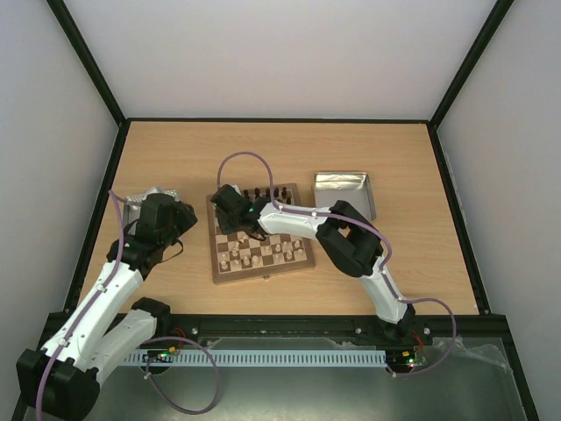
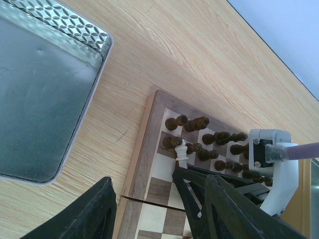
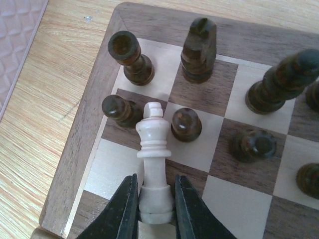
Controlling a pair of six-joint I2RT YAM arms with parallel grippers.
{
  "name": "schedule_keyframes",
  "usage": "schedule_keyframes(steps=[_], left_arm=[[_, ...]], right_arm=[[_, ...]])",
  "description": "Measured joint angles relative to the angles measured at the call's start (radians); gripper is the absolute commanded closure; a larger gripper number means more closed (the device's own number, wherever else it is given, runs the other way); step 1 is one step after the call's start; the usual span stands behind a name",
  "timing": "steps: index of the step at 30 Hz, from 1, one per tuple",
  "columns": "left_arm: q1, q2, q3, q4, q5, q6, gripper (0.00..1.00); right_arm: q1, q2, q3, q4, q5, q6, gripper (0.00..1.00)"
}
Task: Set up the chess pieces on the board
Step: Pick up the chess piece from the chessboard, then place the chess piece on the chessboard.
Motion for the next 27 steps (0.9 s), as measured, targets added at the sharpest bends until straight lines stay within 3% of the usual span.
schedule_keyframes(steps=[5,16,21,27], left_arm=[[0.006,-0.007,0.0,0.0,0.006,0.0,0.47],[0.012,-0.018,0.0,0.011,0.089,0.006,0.39],[0.039,-0.012,0.011,0.049,0.283,0.047,0.33],[0.082,0.075,0.092,0.062,0.624,0.127,0.32]], right_arm=[[0.0,-0.013,-0.024,0.014,-0.006,-0.01,0.9],[0.0,-0.241,-0.3,0.091,-0.111,-0.06,0.91],[0.0,-0.411,-0.444,0.22,-0.172,-0.118,0.91],[-0.002,-0.612,-0.646,0.401,-0.283,-0.203,0.92]])
